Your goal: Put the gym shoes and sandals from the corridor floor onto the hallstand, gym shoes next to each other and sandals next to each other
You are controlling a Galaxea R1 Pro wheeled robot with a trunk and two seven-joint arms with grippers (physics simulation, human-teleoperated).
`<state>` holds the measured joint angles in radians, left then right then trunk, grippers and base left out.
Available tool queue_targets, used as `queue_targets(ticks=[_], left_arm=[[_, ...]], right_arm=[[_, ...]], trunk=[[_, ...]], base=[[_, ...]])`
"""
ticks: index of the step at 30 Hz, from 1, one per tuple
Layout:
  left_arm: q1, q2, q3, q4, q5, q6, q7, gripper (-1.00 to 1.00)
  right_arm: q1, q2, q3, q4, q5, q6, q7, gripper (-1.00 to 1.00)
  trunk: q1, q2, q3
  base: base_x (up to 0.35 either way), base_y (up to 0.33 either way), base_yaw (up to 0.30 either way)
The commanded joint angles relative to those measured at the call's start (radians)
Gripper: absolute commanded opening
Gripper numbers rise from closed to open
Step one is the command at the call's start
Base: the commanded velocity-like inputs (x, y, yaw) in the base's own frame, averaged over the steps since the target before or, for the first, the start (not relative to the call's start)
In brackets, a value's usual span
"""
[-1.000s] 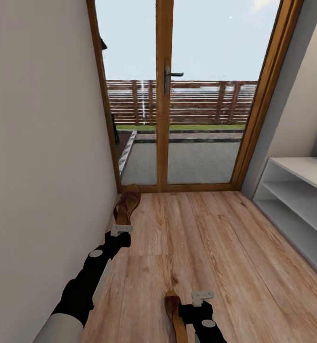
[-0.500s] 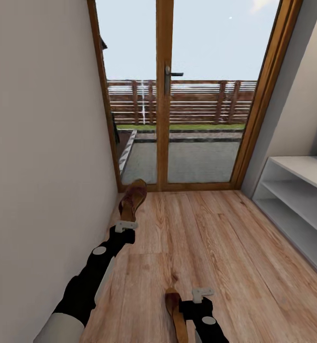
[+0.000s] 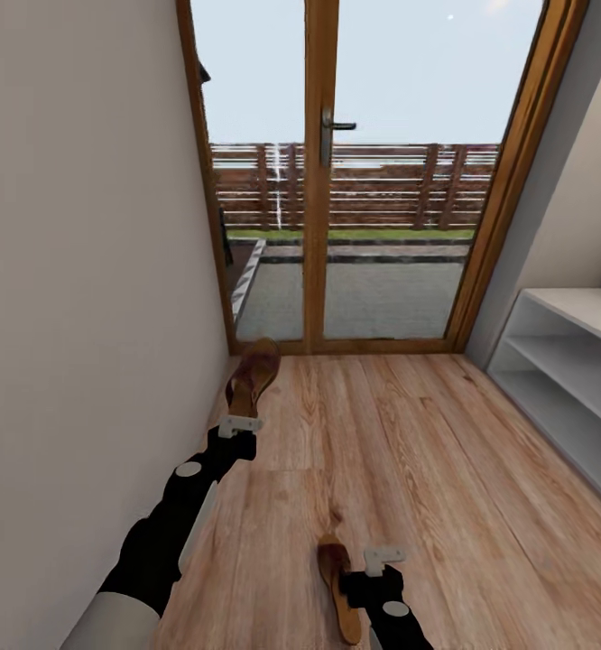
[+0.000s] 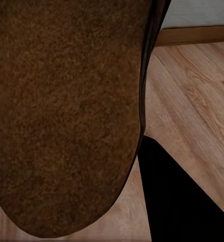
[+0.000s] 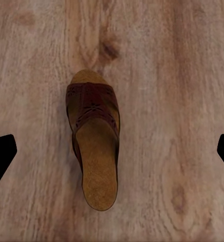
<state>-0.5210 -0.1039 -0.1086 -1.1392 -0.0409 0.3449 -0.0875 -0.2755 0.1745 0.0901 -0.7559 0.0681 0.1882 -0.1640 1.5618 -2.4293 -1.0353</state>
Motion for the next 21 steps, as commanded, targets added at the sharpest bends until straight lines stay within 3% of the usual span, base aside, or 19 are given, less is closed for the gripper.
queue_targets(ticks=[1, 10, 21], left_arm=[[-0.001, 0.0, 0.001, -0.001, -0.007, 0.006, -0.007, -1.0], [-0.001, 0.0, 0.001, 0.004, -0.007, 0.006, -0.007, -1.0], [-0.001, -0.004, -0.002, 0.002, -0.007, 0.006, -0.007, -1.0]], right_arm=[[0.0, 0.0, 0.002, -0.002, 0.007, 0.008, -0.005, 1.0], [0.0, 0.0, 0.002, -0.008, 0.007, 0.008, -0.005, 1.0], [-0.001, 0.0, 0.002, -0.017, 0.008, 0.009, -0.005, 1.0]], trunk=[[0.004, -0.008, -0.006], [0.038, -0.071, -0.047], [0.043, -0.073, -0.106]], base=[[0.0, 0.0, 0.087], [0.0, 0.0, 0.083], [0.0, 0.0, 0.076]])
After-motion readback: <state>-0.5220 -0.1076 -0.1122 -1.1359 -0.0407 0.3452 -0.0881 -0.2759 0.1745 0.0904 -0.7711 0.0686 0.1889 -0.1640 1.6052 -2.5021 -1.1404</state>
